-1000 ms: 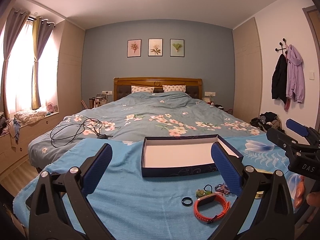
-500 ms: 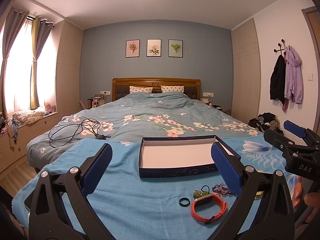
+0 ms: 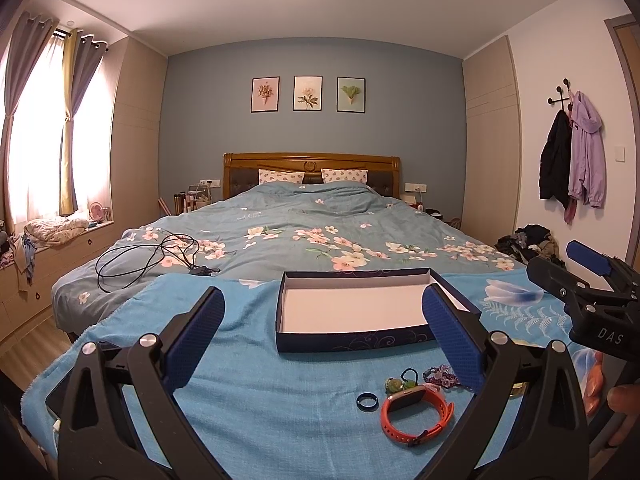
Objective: Organize jewelry
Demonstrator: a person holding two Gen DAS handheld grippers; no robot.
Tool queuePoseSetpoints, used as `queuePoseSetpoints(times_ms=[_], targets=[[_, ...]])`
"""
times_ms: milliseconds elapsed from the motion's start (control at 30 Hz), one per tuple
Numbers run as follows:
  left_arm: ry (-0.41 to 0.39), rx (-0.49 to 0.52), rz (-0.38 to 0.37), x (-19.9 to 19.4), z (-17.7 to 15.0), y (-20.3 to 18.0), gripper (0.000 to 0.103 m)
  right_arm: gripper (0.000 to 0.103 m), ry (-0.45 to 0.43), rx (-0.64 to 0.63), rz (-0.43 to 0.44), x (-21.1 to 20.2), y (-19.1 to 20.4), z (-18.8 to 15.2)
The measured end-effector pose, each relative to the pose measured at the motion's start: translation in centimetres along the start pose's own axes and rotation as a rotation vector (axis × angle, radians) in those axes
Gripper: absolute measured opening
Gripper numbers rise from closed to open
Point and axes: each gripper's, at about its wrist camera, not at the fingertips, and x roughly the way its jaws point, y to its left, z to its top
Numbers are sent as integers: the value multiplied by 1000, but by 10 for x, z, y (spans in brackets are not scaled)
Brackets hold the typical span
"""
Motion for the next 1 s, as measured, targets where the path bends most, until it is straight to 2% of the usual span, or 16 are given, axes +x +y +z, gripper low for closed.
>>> queuePoseSetpoints(times_ms=[1000], targets=[[36, -10, -5, 8, -5, -3, 97, 96, 15, 13, 12, 7, 1, -6]])
